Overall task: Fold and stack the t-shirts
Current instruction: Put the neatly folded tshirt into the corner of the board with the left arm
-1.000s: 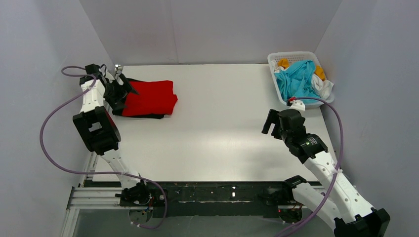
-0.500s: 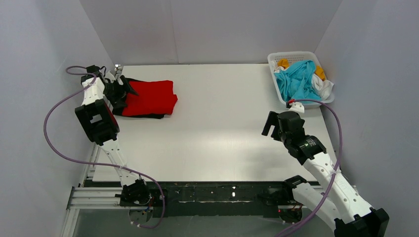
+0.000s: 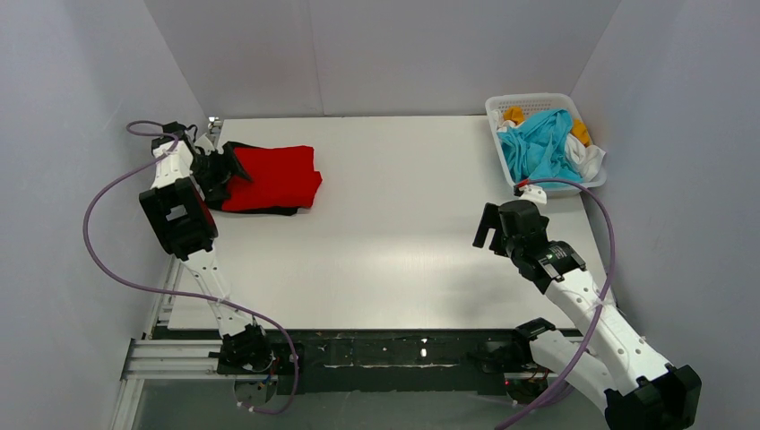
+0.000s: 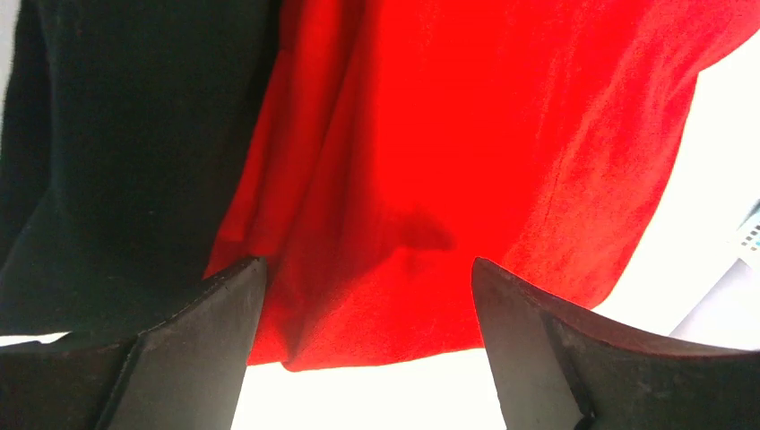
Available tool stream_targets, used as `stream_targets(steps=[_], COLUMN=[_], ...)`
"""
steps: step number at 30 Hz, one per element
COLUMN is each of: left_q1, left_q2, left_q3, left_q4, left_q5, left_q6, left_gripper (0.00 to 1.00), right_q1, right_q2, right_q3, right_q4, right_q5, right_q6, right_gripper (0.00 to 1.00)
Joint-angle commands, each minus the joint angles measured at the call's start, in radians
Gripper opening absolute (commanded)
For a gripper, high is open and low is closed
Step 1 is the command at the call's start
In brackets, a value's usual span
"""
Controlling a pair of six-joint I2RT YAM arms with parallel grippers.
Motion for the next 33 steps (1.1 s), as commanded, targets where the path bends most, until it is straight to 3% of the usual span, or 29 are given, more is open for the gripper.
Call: stream_targets(steps=[1,10,15,17,20,24,26,28,33], left_q1=[-0.005,-0.034,-0.044,-0.046,-0.048,-0.056,-0.056,-0.056,-0.066], left_q2=[0.011,0.053,0.054,0.049,0.044,0.022,0.011,0.007,-0.026], left_q3=[0.046,0.061,0.076,0.080,0.084,0.079,0.082,0.086,0.102], left_q4=[-0.128,-0.140,-0.157,-0.159,-0.163,-0.169,-0.169,-0.169,-0.170], left_q5=[-0.035,-0.009,0.038,0.044,0.058,0.036,0.039,0.055,0.070], left_q6=[0.049,0.069,0.072,0.076,0.077,0.088,0.086,0.083,0.069], left_gripper=[0.84,0.82,0.70,0.64,0.44,0.35,0.24,0.01,0.00], right_q1=[-0.003,-0.003,-0.003,-0.003,-0.003,-0.003,-0.003,-0.003,-0.003], right_q2=[-0.001,0.041,0.046,0.046,0.047,0.050,0.053,0.056,0.057], right_q3=[0.019,0.039,0.042,0.039,0.037,0.035,0.034,0.034,0.037], right_q4=[0.018,0.012,0.009,0.013,0.014,0.014,0.016,0.017,0.017], right_q5=[0.019,0.004,0.002,0.002,0.004,0.010,0.012,0.015,0.024], right_q6=[-0.010,-0.014,-0.019,-0.021,-0.025,-0.029,-0.030,-0.031,-0.039], right_gripper=[0.97,0.97,0.96,0.96,0.96,0.96,0.96,0.96,0.96])
